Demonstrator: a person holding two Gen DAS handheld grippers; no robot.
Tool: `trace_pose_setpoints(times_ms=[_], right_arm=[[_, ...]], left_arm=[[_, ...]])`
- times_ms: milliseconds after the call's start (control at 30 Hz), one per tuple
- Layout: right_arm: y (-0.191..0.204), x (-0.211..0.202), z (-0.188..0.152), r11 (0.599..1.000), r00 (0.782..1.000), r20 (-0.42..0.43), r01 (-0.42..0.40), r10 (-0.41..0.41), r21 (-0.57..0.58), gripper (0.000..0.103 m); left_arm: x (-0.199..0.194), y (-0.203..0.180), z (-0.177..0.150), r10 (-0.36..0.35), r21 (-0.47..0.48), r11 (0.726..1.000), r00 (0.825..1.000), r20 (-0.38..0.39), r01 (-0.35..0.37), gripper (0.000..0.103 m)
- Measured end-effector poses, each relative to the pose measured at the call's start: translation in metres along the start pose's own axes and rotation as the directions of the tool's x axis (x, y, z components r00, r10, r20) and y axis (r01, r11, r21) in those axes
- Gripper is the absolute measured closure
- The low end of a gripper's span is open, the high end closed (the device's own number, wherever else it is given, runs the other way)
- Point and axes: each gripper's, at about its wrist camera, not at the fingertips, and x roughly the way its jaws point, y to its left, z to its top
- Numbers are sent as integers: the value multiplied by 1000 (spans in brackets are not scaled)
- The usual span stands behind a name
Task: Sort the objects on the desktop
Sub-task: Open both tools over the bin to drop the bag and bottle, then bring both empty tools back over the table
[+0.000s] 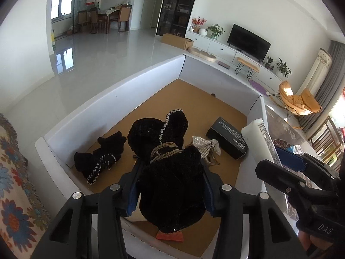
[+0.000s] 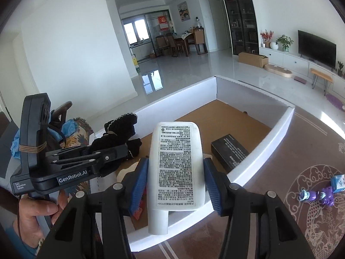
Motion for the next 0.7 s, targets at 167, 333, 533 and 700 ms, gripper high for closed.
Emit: trace_pose_setpoints(times_ms=[167,333,533,700], right_arm=[[13,44,-9,1000,996,-93,4,-7,-27,30],[-5,-9,-41,997,997,42,63,-61,-45,8],[-75,-73,-117,960,959,52,279,-278,-21,1],[-159,-112,-203,882,879,-134,468,-457,61,1]], left_arm=[[6,12,-13,40,-39,998,999,-8,-40,32],[-20,-16,-35,-17,-17,1000,999,52,18,31],[-48,-116,-73,-215,177,962,976,34,206,17],[-29,-212,-128,-269,338,901,962,-55,271,2]])
